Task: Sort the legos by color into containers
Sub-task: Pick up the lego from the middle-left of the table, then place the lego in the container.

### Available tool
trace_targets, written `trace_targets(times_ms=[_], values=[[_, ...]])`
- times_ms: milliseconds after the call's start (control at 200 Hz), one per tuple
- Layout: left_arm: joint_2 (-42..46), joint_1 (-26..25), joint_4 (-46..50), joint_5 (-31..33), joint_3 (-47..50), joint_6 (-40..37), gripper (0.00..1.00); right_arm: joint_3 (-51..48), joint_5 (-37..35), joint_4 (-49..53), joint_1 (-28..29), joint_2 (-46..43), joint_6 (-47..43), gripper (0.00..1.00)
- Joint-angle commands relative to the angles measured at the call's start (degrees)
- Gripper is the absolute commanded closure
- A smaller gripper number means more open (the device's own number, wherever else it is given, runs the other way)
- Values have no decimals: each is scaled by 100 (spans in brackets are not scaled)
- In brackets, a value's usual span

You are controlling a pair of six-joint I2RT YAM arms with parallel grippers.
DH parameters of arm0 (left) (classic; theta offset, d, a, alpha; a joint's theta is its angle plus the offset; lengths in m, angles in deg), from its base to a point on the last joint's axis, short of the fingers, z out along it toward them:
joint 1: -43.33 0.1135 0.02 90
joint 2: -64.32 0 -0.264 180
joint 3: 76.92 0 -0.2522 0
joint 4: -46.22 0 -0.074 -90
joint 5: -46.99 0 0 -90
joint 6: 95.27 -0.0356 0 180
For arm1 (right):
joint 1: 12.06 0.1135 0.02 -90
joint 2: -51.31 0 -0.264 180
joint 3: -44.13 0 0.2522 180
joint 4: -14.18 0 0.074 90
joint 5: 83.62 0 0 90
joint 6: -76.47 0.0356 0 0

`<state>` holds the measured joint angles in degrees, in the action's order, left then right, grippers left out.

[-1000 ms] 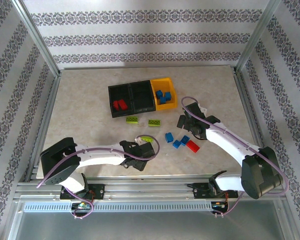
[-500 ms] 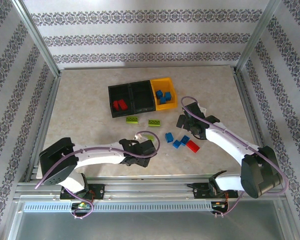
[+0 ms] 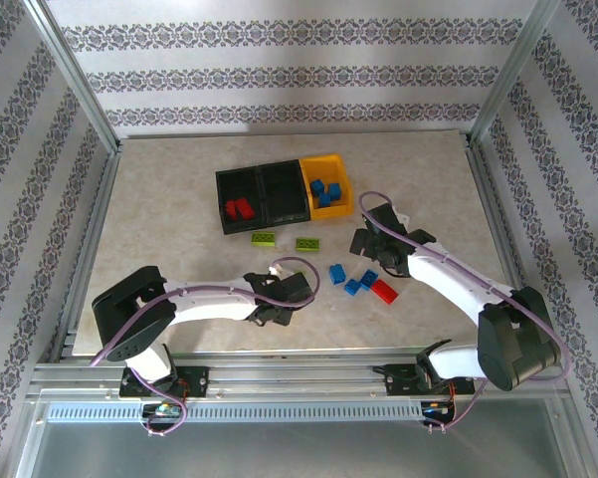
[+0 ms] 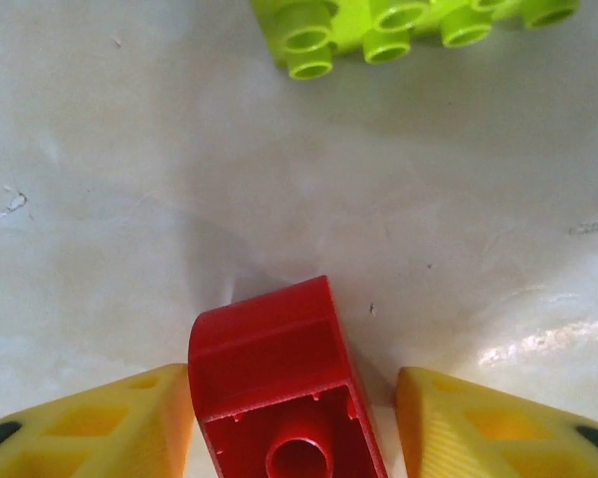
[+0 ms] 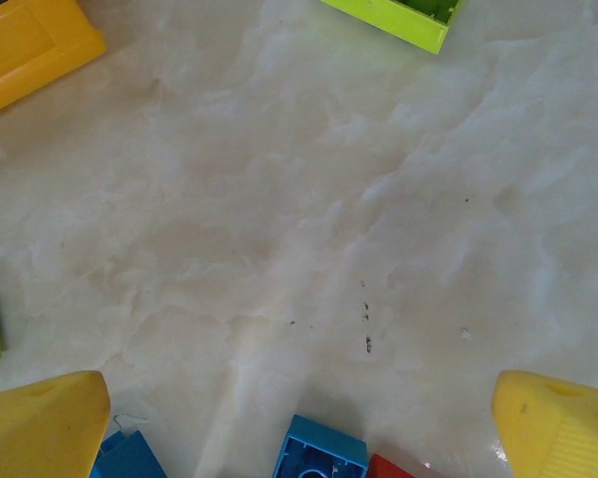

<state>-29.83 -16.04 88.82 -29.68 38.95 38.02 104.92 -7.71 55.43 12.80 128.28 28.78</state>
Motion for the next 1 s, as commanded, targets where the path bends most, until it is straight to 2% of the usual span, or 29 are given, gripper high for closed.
trace_targets(times_ms=[0,270,545,780,994], values=[[-76,101,-71,-38,72,-42,56,44,29,-25,-17,52,57,2],[82,126,-116,-25,149,-44,73,26,-24,81,1,-82,31,2],[787,435,70,343,107,-233,74,-53,-80,216,130,-224,130,2],[1305,1378,-119,414,-125,-983,74,-123,-94,284,294,-236,258,2],[1172,2436,-419,403,-731,-1858,73,-55,-138,275,590,-200,305,2]])
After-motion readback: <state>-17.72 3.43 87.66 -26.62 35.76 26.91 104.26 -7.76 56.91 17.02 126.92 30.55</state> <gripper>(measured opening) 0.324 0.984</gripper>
